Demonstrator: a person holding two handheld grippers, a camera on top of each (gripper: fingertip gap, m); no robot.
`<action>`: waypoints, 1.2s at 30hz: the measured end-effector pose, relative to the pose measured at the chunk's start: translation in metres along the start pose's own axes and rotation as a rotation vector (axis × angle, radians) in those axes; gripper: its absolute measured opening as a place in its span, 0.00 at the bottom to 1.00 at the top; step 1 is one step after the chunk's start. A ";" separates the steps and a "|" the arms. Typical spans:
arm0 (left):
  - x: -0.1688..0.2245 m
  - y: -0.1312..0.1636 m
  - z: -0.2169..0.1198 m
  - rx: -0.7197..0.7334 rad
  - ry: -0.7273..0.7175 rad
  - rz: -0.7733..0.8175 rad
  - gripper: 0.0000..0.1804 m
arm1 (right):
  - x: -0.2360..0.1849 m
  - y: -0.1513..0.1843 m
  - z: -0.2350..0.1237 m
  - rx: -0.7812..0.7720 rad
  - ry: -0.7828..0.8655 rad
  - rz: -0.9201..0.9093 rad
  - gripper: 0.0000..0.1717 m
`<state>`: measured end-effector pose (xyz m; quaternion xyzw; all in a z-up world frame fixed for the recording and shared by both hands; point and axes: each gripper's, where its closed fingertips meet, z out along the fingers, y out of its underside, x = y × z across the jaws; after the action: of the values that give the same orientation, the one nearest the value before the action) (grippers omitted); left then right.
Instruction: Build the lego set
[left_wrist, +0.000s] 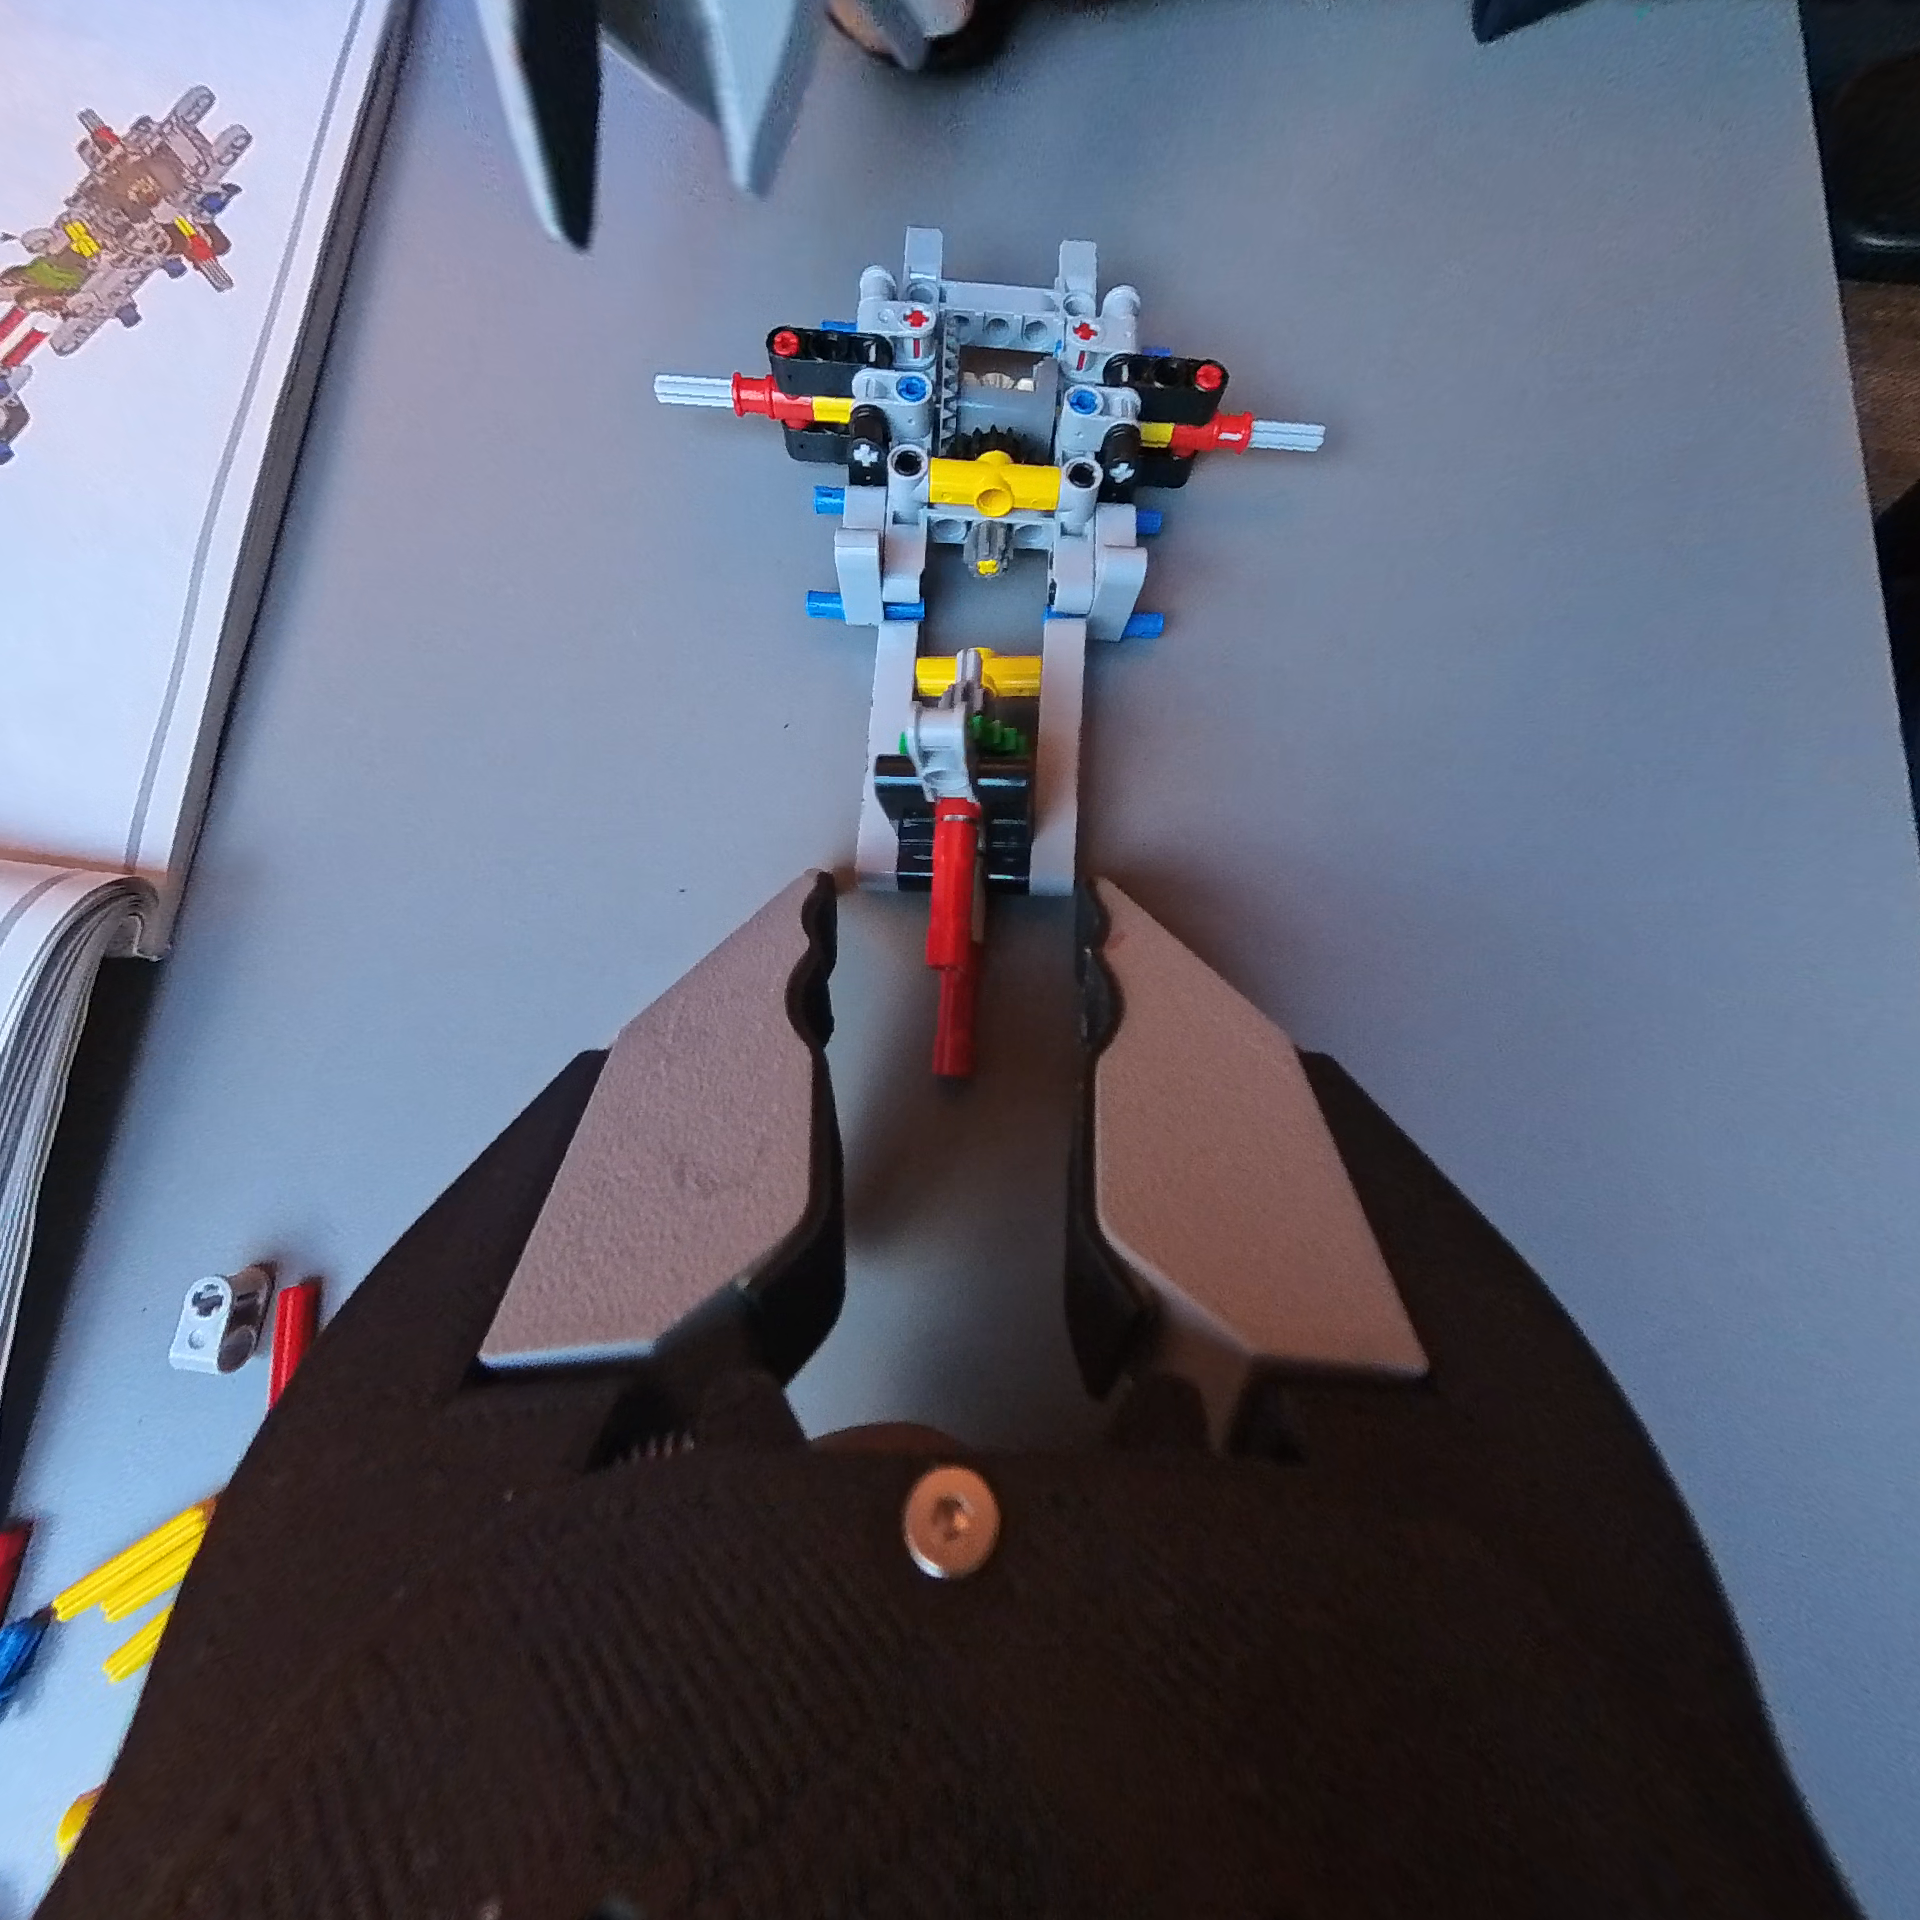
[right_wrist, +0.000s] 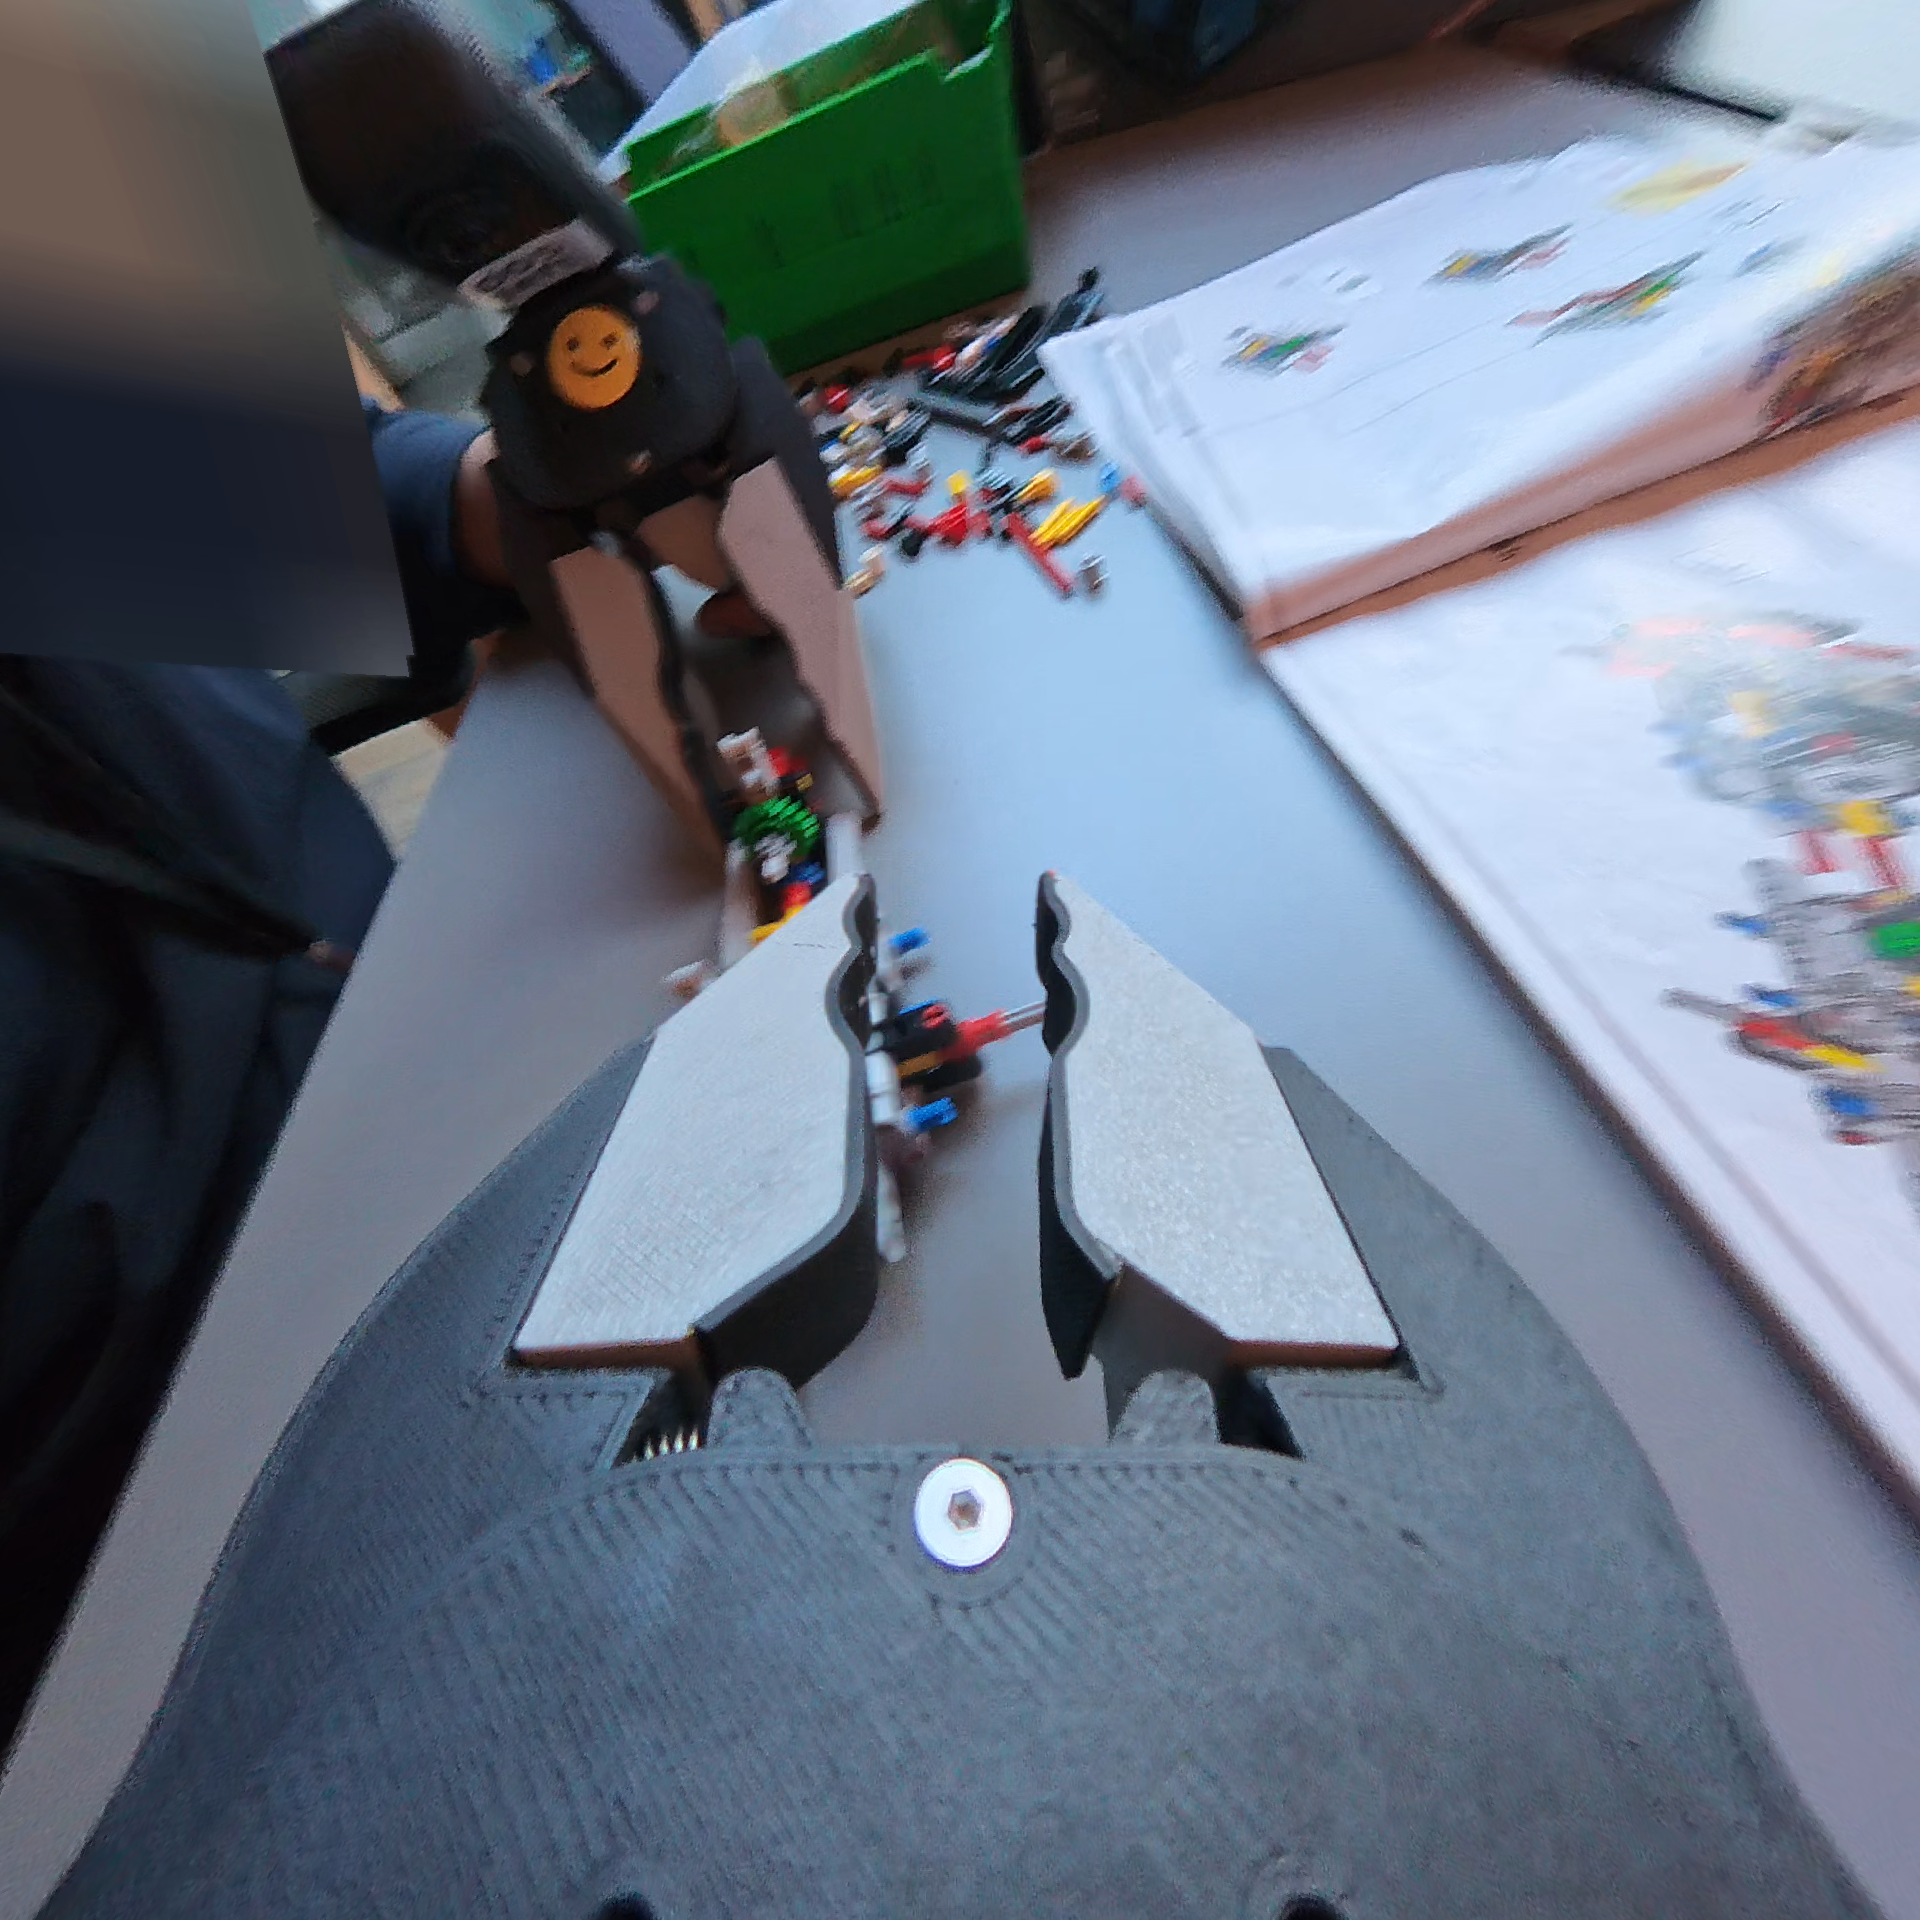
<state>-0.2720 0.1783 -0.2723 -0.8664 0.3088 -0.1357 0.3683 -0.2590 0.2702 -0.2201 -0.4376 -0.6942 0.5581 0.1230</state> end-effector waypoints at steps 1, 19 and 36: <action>0.000 0.000 0.000 0.000 0.000 0.000 0.24 | -0.005 0.003 0.000 -0.012 -0.016 0.000 0.16; 0.004 -0.002 -0.009 0.012 0.055 -0.028 0.25 | -0.048 0.035 -0.001 -0.192 0.038 -0.160 0.21; -0.001 0.003 -0.003 -0.001 0.014 -0.003 0.21 | -0.040 0.028 0.009 -0.172 0.124 -0.240 0.25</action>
<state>-0.2756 0.1749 -0.2724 -0.8659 0.3102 -0.1421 0.3657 -0.2279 0.2344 -0.2350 -0.3942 -0.7778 0.4497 0.1934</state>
